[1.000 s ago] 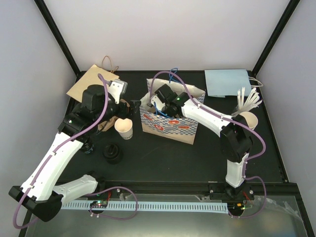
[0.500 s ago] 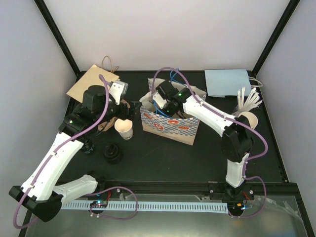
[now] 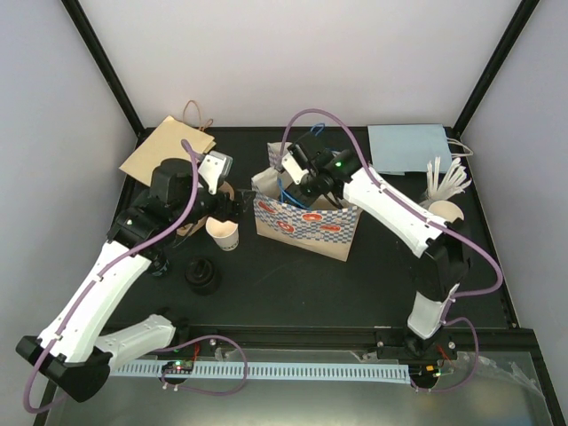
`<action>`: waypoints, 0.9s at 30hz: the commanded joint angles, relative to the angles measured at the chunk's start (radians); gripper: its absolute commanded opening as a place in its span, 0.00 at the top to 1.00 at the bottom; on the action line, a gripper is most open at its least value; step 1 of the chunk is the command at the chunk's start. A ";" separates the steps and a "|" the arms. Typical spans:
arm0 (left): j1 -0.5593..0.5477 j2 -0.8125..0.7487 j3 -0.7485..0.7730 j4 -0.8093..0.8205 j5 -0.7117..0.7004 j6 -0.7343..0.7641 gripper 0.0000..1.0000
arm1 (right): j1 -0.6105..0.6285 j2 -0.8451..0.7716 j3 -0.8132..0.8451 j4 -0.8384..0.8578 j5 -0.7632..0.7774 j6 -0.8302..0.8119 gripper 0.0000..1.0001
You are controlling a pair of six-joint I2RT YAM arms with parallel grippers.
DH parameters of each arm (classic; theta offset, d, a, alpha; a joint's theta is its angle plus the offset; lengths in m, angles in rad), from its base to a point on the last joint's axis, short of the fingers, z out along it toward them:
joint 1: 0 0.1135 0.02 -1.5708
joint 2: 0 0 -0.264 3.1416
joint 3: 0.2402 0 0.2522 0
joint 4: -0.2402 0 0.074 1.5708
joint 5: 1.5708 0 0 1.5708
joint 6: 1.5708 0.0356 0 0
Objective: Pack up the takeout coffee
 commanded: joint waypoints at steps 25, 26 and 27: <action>0.005 -0.270 -0.306 0.080 0.081 -0.193 0.01 | -0.004 -0.555 -0.126 0.159 0.264 0.148 0.00; 0.005 -0.277 -0.322 0.082 0.090 -0.208 0.01 | -0.004 -0.582 -0.144 0.159 0.267 0.155 0.00; 0.002 -0.283 -0.337 0.083 0.103 -0.223 0.02 | -0.004 -0.612 -0.170 0.157 0.260 0.163 0.00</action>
